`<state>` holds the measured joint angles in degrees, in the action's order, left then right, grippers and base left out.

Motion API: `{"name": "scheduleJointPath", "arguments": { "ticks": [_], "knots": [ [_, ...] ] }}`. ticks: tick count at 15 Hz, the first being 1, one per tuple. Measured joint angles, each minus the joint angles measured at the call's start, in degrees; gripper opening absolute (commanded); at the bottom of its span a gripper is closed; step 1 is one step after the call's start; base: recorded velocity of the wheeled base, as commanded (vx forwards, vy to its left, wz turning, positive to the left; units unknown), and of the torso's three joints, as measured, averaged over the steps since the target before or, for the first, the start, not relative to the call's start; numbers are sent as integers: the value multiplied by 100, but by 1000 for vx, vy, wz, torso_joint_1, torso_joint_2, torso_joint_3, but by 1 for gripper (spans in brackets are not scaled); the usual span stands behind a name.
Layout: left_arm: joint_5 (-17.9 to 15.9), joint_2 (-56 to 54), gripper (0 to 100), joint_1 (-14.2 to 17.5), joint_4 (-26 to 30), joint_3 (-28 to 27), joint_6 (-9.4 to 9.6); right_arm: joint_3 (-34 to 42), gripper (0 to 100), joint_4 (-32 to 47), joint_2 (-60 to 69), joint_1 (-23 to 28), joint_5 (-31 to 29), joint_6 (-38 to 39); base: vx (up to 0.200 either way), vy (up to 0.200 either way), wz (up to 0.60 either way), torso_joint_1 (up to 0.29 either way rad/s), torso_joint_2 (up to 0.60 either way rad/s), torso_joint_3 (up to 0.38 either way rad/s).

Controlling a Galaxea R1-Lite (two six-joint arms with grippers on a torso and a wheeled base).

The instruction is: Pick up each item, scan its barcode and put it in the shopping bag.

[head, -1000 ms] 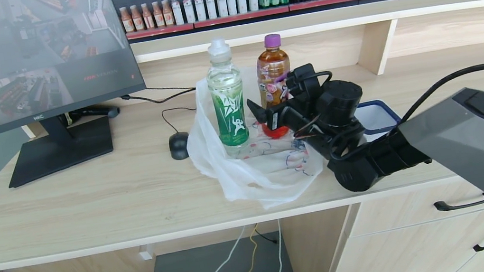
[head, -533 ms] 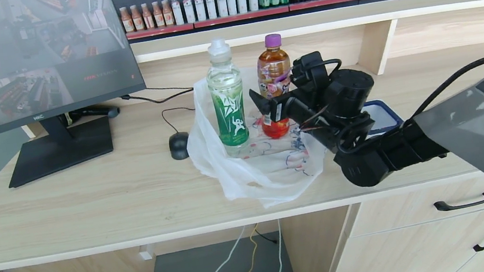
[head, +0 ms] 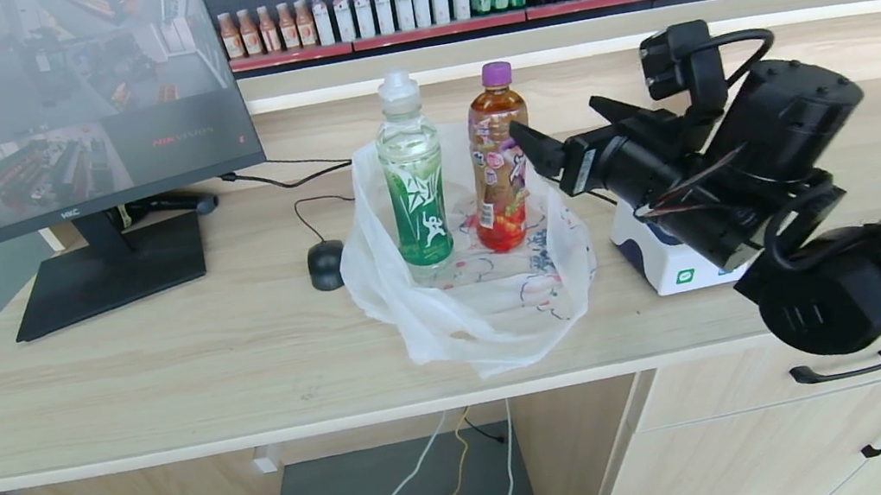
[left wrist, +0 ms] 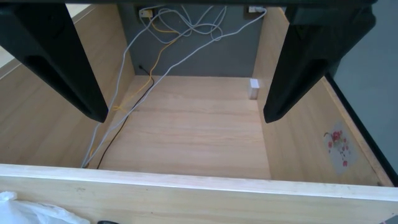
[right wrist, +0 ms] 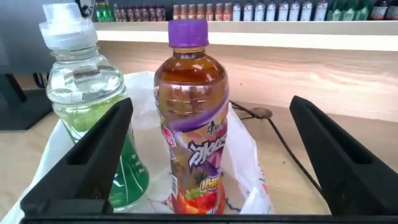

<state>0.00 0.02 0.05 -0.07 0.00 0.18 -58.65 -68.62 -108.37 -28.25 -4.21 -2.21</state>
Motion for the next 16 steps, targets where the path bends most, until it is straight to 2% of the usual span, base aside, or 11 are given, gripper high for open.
{"name": "scheduleJointPath", "arguments": {
  "ticks": [7,11,13,16],
  "knots": [
    [5,0,100,0,0,0,0,3850,100,-163,3272,210,-90,226,0,0,0,0,0,0],
    [5,0,100,2,0,0,0,5454,100,-16,4907,334,-307,516,0,0,0,0,0,0],
    [5,0,100,5,0,0,4,5722,100,778,5653,350,-375,688,0,0,0,0,0,0],
    [5,0,100,0,0,0,9,5825,100,2800,7069,319,-310,779,0,0,0,0,0,0]
  ]
}}
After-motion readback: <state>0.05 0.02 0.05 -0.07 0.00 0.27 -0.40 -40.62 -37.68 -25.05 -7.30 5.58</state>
